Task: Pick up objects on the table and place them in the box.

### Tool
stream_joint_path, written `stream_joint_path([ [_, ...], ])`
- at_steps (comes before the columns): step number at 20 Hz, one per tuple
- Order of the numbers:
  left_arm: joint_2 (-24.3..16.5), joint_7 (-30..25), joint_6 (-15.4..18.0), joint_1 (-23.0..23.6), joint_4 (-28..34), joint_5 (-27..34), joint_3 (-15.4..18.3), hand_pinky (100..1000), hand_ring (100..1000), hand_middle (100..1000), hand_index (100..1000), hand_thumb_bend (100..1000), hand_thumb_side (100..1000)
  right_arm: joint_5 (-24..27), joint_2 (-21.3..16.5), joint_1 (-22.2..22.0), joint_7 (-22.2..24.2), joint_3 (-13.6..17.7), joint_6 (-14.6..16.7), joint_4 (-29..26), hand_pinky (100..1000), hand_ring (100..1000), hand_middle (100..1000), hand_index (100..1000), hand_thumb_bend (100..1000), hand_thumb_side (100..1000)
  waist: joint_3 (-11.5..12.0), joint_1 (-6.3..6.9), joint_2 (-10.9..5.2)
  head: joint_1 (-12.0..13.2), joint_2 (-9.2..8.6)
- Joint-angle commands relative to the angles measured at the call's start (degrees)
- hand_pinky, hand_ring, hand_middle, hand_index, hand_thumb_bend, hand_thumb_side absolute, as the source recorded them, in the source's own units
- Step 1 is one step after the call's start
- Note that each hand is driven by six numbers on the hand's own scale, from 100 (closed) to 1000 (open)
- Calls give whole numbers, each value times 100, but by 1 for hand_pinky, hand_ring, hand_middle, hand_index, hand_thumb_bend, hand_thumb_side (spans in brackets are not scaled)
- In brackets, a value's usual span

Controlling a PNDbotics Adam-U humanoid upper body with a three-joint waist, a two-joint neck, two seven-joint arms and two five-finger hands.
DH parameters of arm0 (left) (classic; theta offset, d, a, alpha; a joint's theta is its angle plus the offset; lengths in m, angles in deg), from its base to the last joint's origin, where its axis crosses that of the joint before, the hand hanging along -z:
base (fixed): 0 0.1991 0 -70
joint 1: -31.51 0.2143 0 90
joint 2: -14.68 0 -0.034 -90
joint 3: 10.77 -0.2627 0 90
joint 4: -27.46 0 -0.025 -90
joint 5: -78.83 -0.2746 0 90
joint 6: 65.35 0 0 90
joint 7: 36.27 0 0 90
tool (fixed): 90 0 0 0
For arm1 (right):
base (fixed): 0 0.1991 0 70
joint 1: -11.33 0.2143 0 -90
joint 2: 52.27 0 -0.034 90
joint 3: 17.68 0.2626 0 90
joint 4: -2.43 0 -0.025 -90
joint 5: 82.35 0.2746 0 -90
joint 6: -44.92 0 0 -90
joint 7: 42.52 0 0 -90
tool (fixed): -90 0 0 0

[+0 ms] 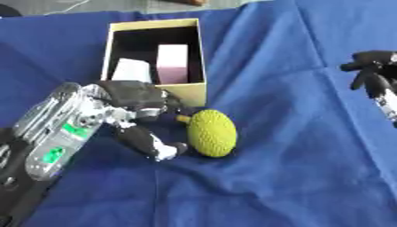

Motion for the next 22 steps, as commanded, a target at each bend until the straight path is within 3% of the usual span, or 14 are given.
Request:
stream_joint_path([
  [1, -85, 1, -66, -44, 123, -15, 78, 756, 777, 784, 956, 217, 822, -33, -64, -1, 0, 73, -13, -84, 1000, 810, 482, 819, 100, 524, -2, -29, -108, 5, -54],
  [4, -64, 1, -213, -52, 172, -24, 88, 738, 756, 759, 933, 189, 776, -29, -49, 0, -5, 77, -19, -84, 1000, 811, 482, 819, 100, 523, -5, -32, -105, 10, -60],
  [7, -4, 7, -310, -74, 229, -193, 89, 737, 756, 777, 979, 221, 751, -30, -26, -10, 1, 75, -44, -84, 1000, 810, 481, 818, 100, 523, -8, -37, -97, 10, -59],
  [12, 79, 237, -360, -172, 480, -578, 86, 743, 764, 784, 978, 286, 653, -37, -12, -19, 12, 73, -58, -84, 1000, 809, 480, 818, 100, 523, -6, -36, -96, 16, -58],
  [22, 505, 308, -192, -276, 23, -988, -163, 741, 761, 770, 958, 313, 736, -17, 26, -15, 56, 64, -83, -84, 1000, 808, 478, 817, 100, 523, -30, -34, -97, 73, -82],
])
